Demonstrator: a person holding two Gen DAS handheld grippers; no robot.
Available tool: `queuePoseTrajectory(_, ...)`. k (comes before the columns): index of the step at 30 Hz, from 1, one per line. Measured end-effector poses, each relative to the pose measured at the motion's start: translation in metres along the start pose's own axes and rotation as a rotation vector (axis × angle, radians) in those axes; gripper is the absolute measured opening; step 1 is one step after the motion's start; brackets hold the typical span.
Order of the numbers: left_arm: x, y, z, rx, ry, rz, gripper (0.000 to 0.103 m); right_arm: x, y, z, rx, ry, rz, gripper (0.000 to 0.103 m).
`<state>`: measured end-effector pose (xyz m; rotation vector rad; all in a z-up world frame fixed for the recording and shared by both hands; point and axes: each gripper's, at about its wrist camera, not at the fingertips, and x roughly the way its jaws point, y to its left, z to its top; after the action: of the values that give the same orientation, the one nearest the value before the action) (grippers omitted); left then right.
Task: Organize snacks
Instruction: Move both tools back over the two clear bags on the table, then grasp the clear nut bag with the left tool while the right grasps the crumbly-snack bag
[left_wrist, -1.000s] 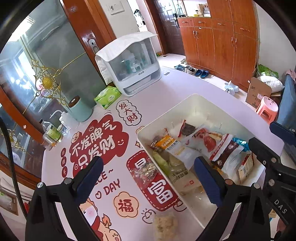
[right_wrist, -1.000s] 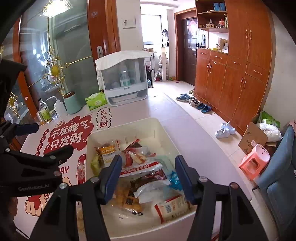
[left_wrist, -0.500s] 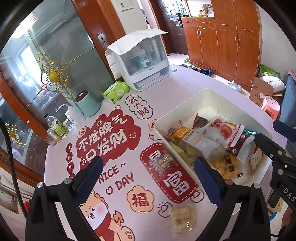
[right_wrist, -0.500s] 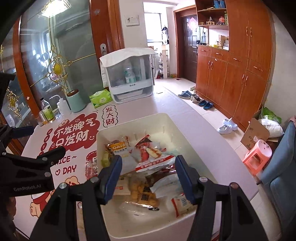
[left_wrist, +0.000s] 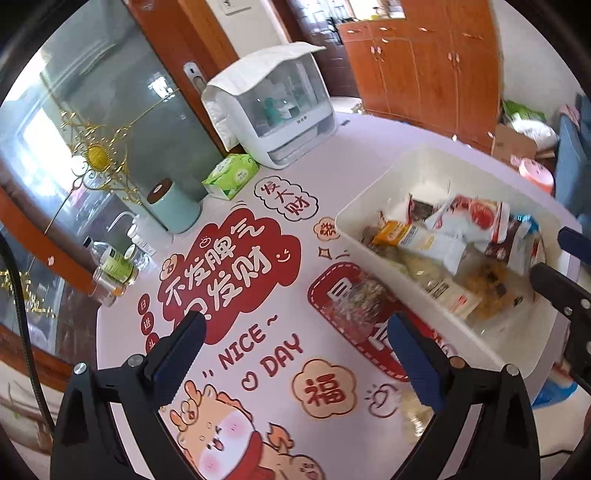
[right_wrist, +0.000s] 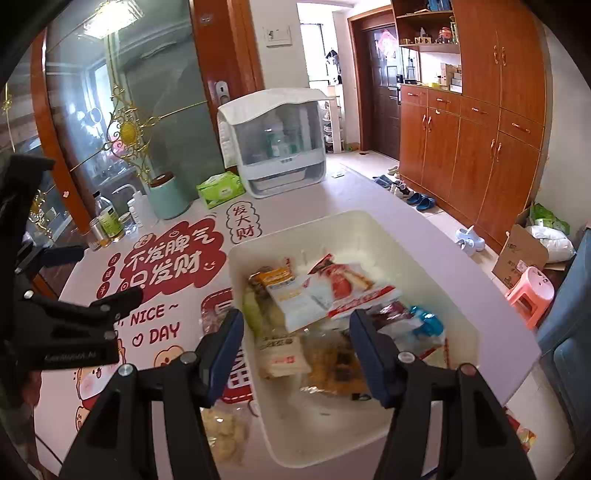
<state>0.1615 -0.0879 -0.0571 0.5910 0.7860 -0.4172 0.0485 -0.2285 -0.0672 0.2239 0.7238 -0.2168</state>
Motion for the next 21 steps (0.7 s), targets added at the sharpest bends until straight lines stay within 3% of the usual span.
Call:
queuePoseTrajectory(11, 0.050, 0.016, -0.030, 0.171, 0.065, -0.074, 0.098, -0.001, 0.024, -0.057, -0.005, 0.007, 0.025, 0.060)
queuePoseTrajectory(21, 0.089, 0.006, -0.052, 0.334, 0.116, -0.169, 0.098, 0.009, 0.064, -0.124, -0.048, 0.133, 0.147, 0.060)
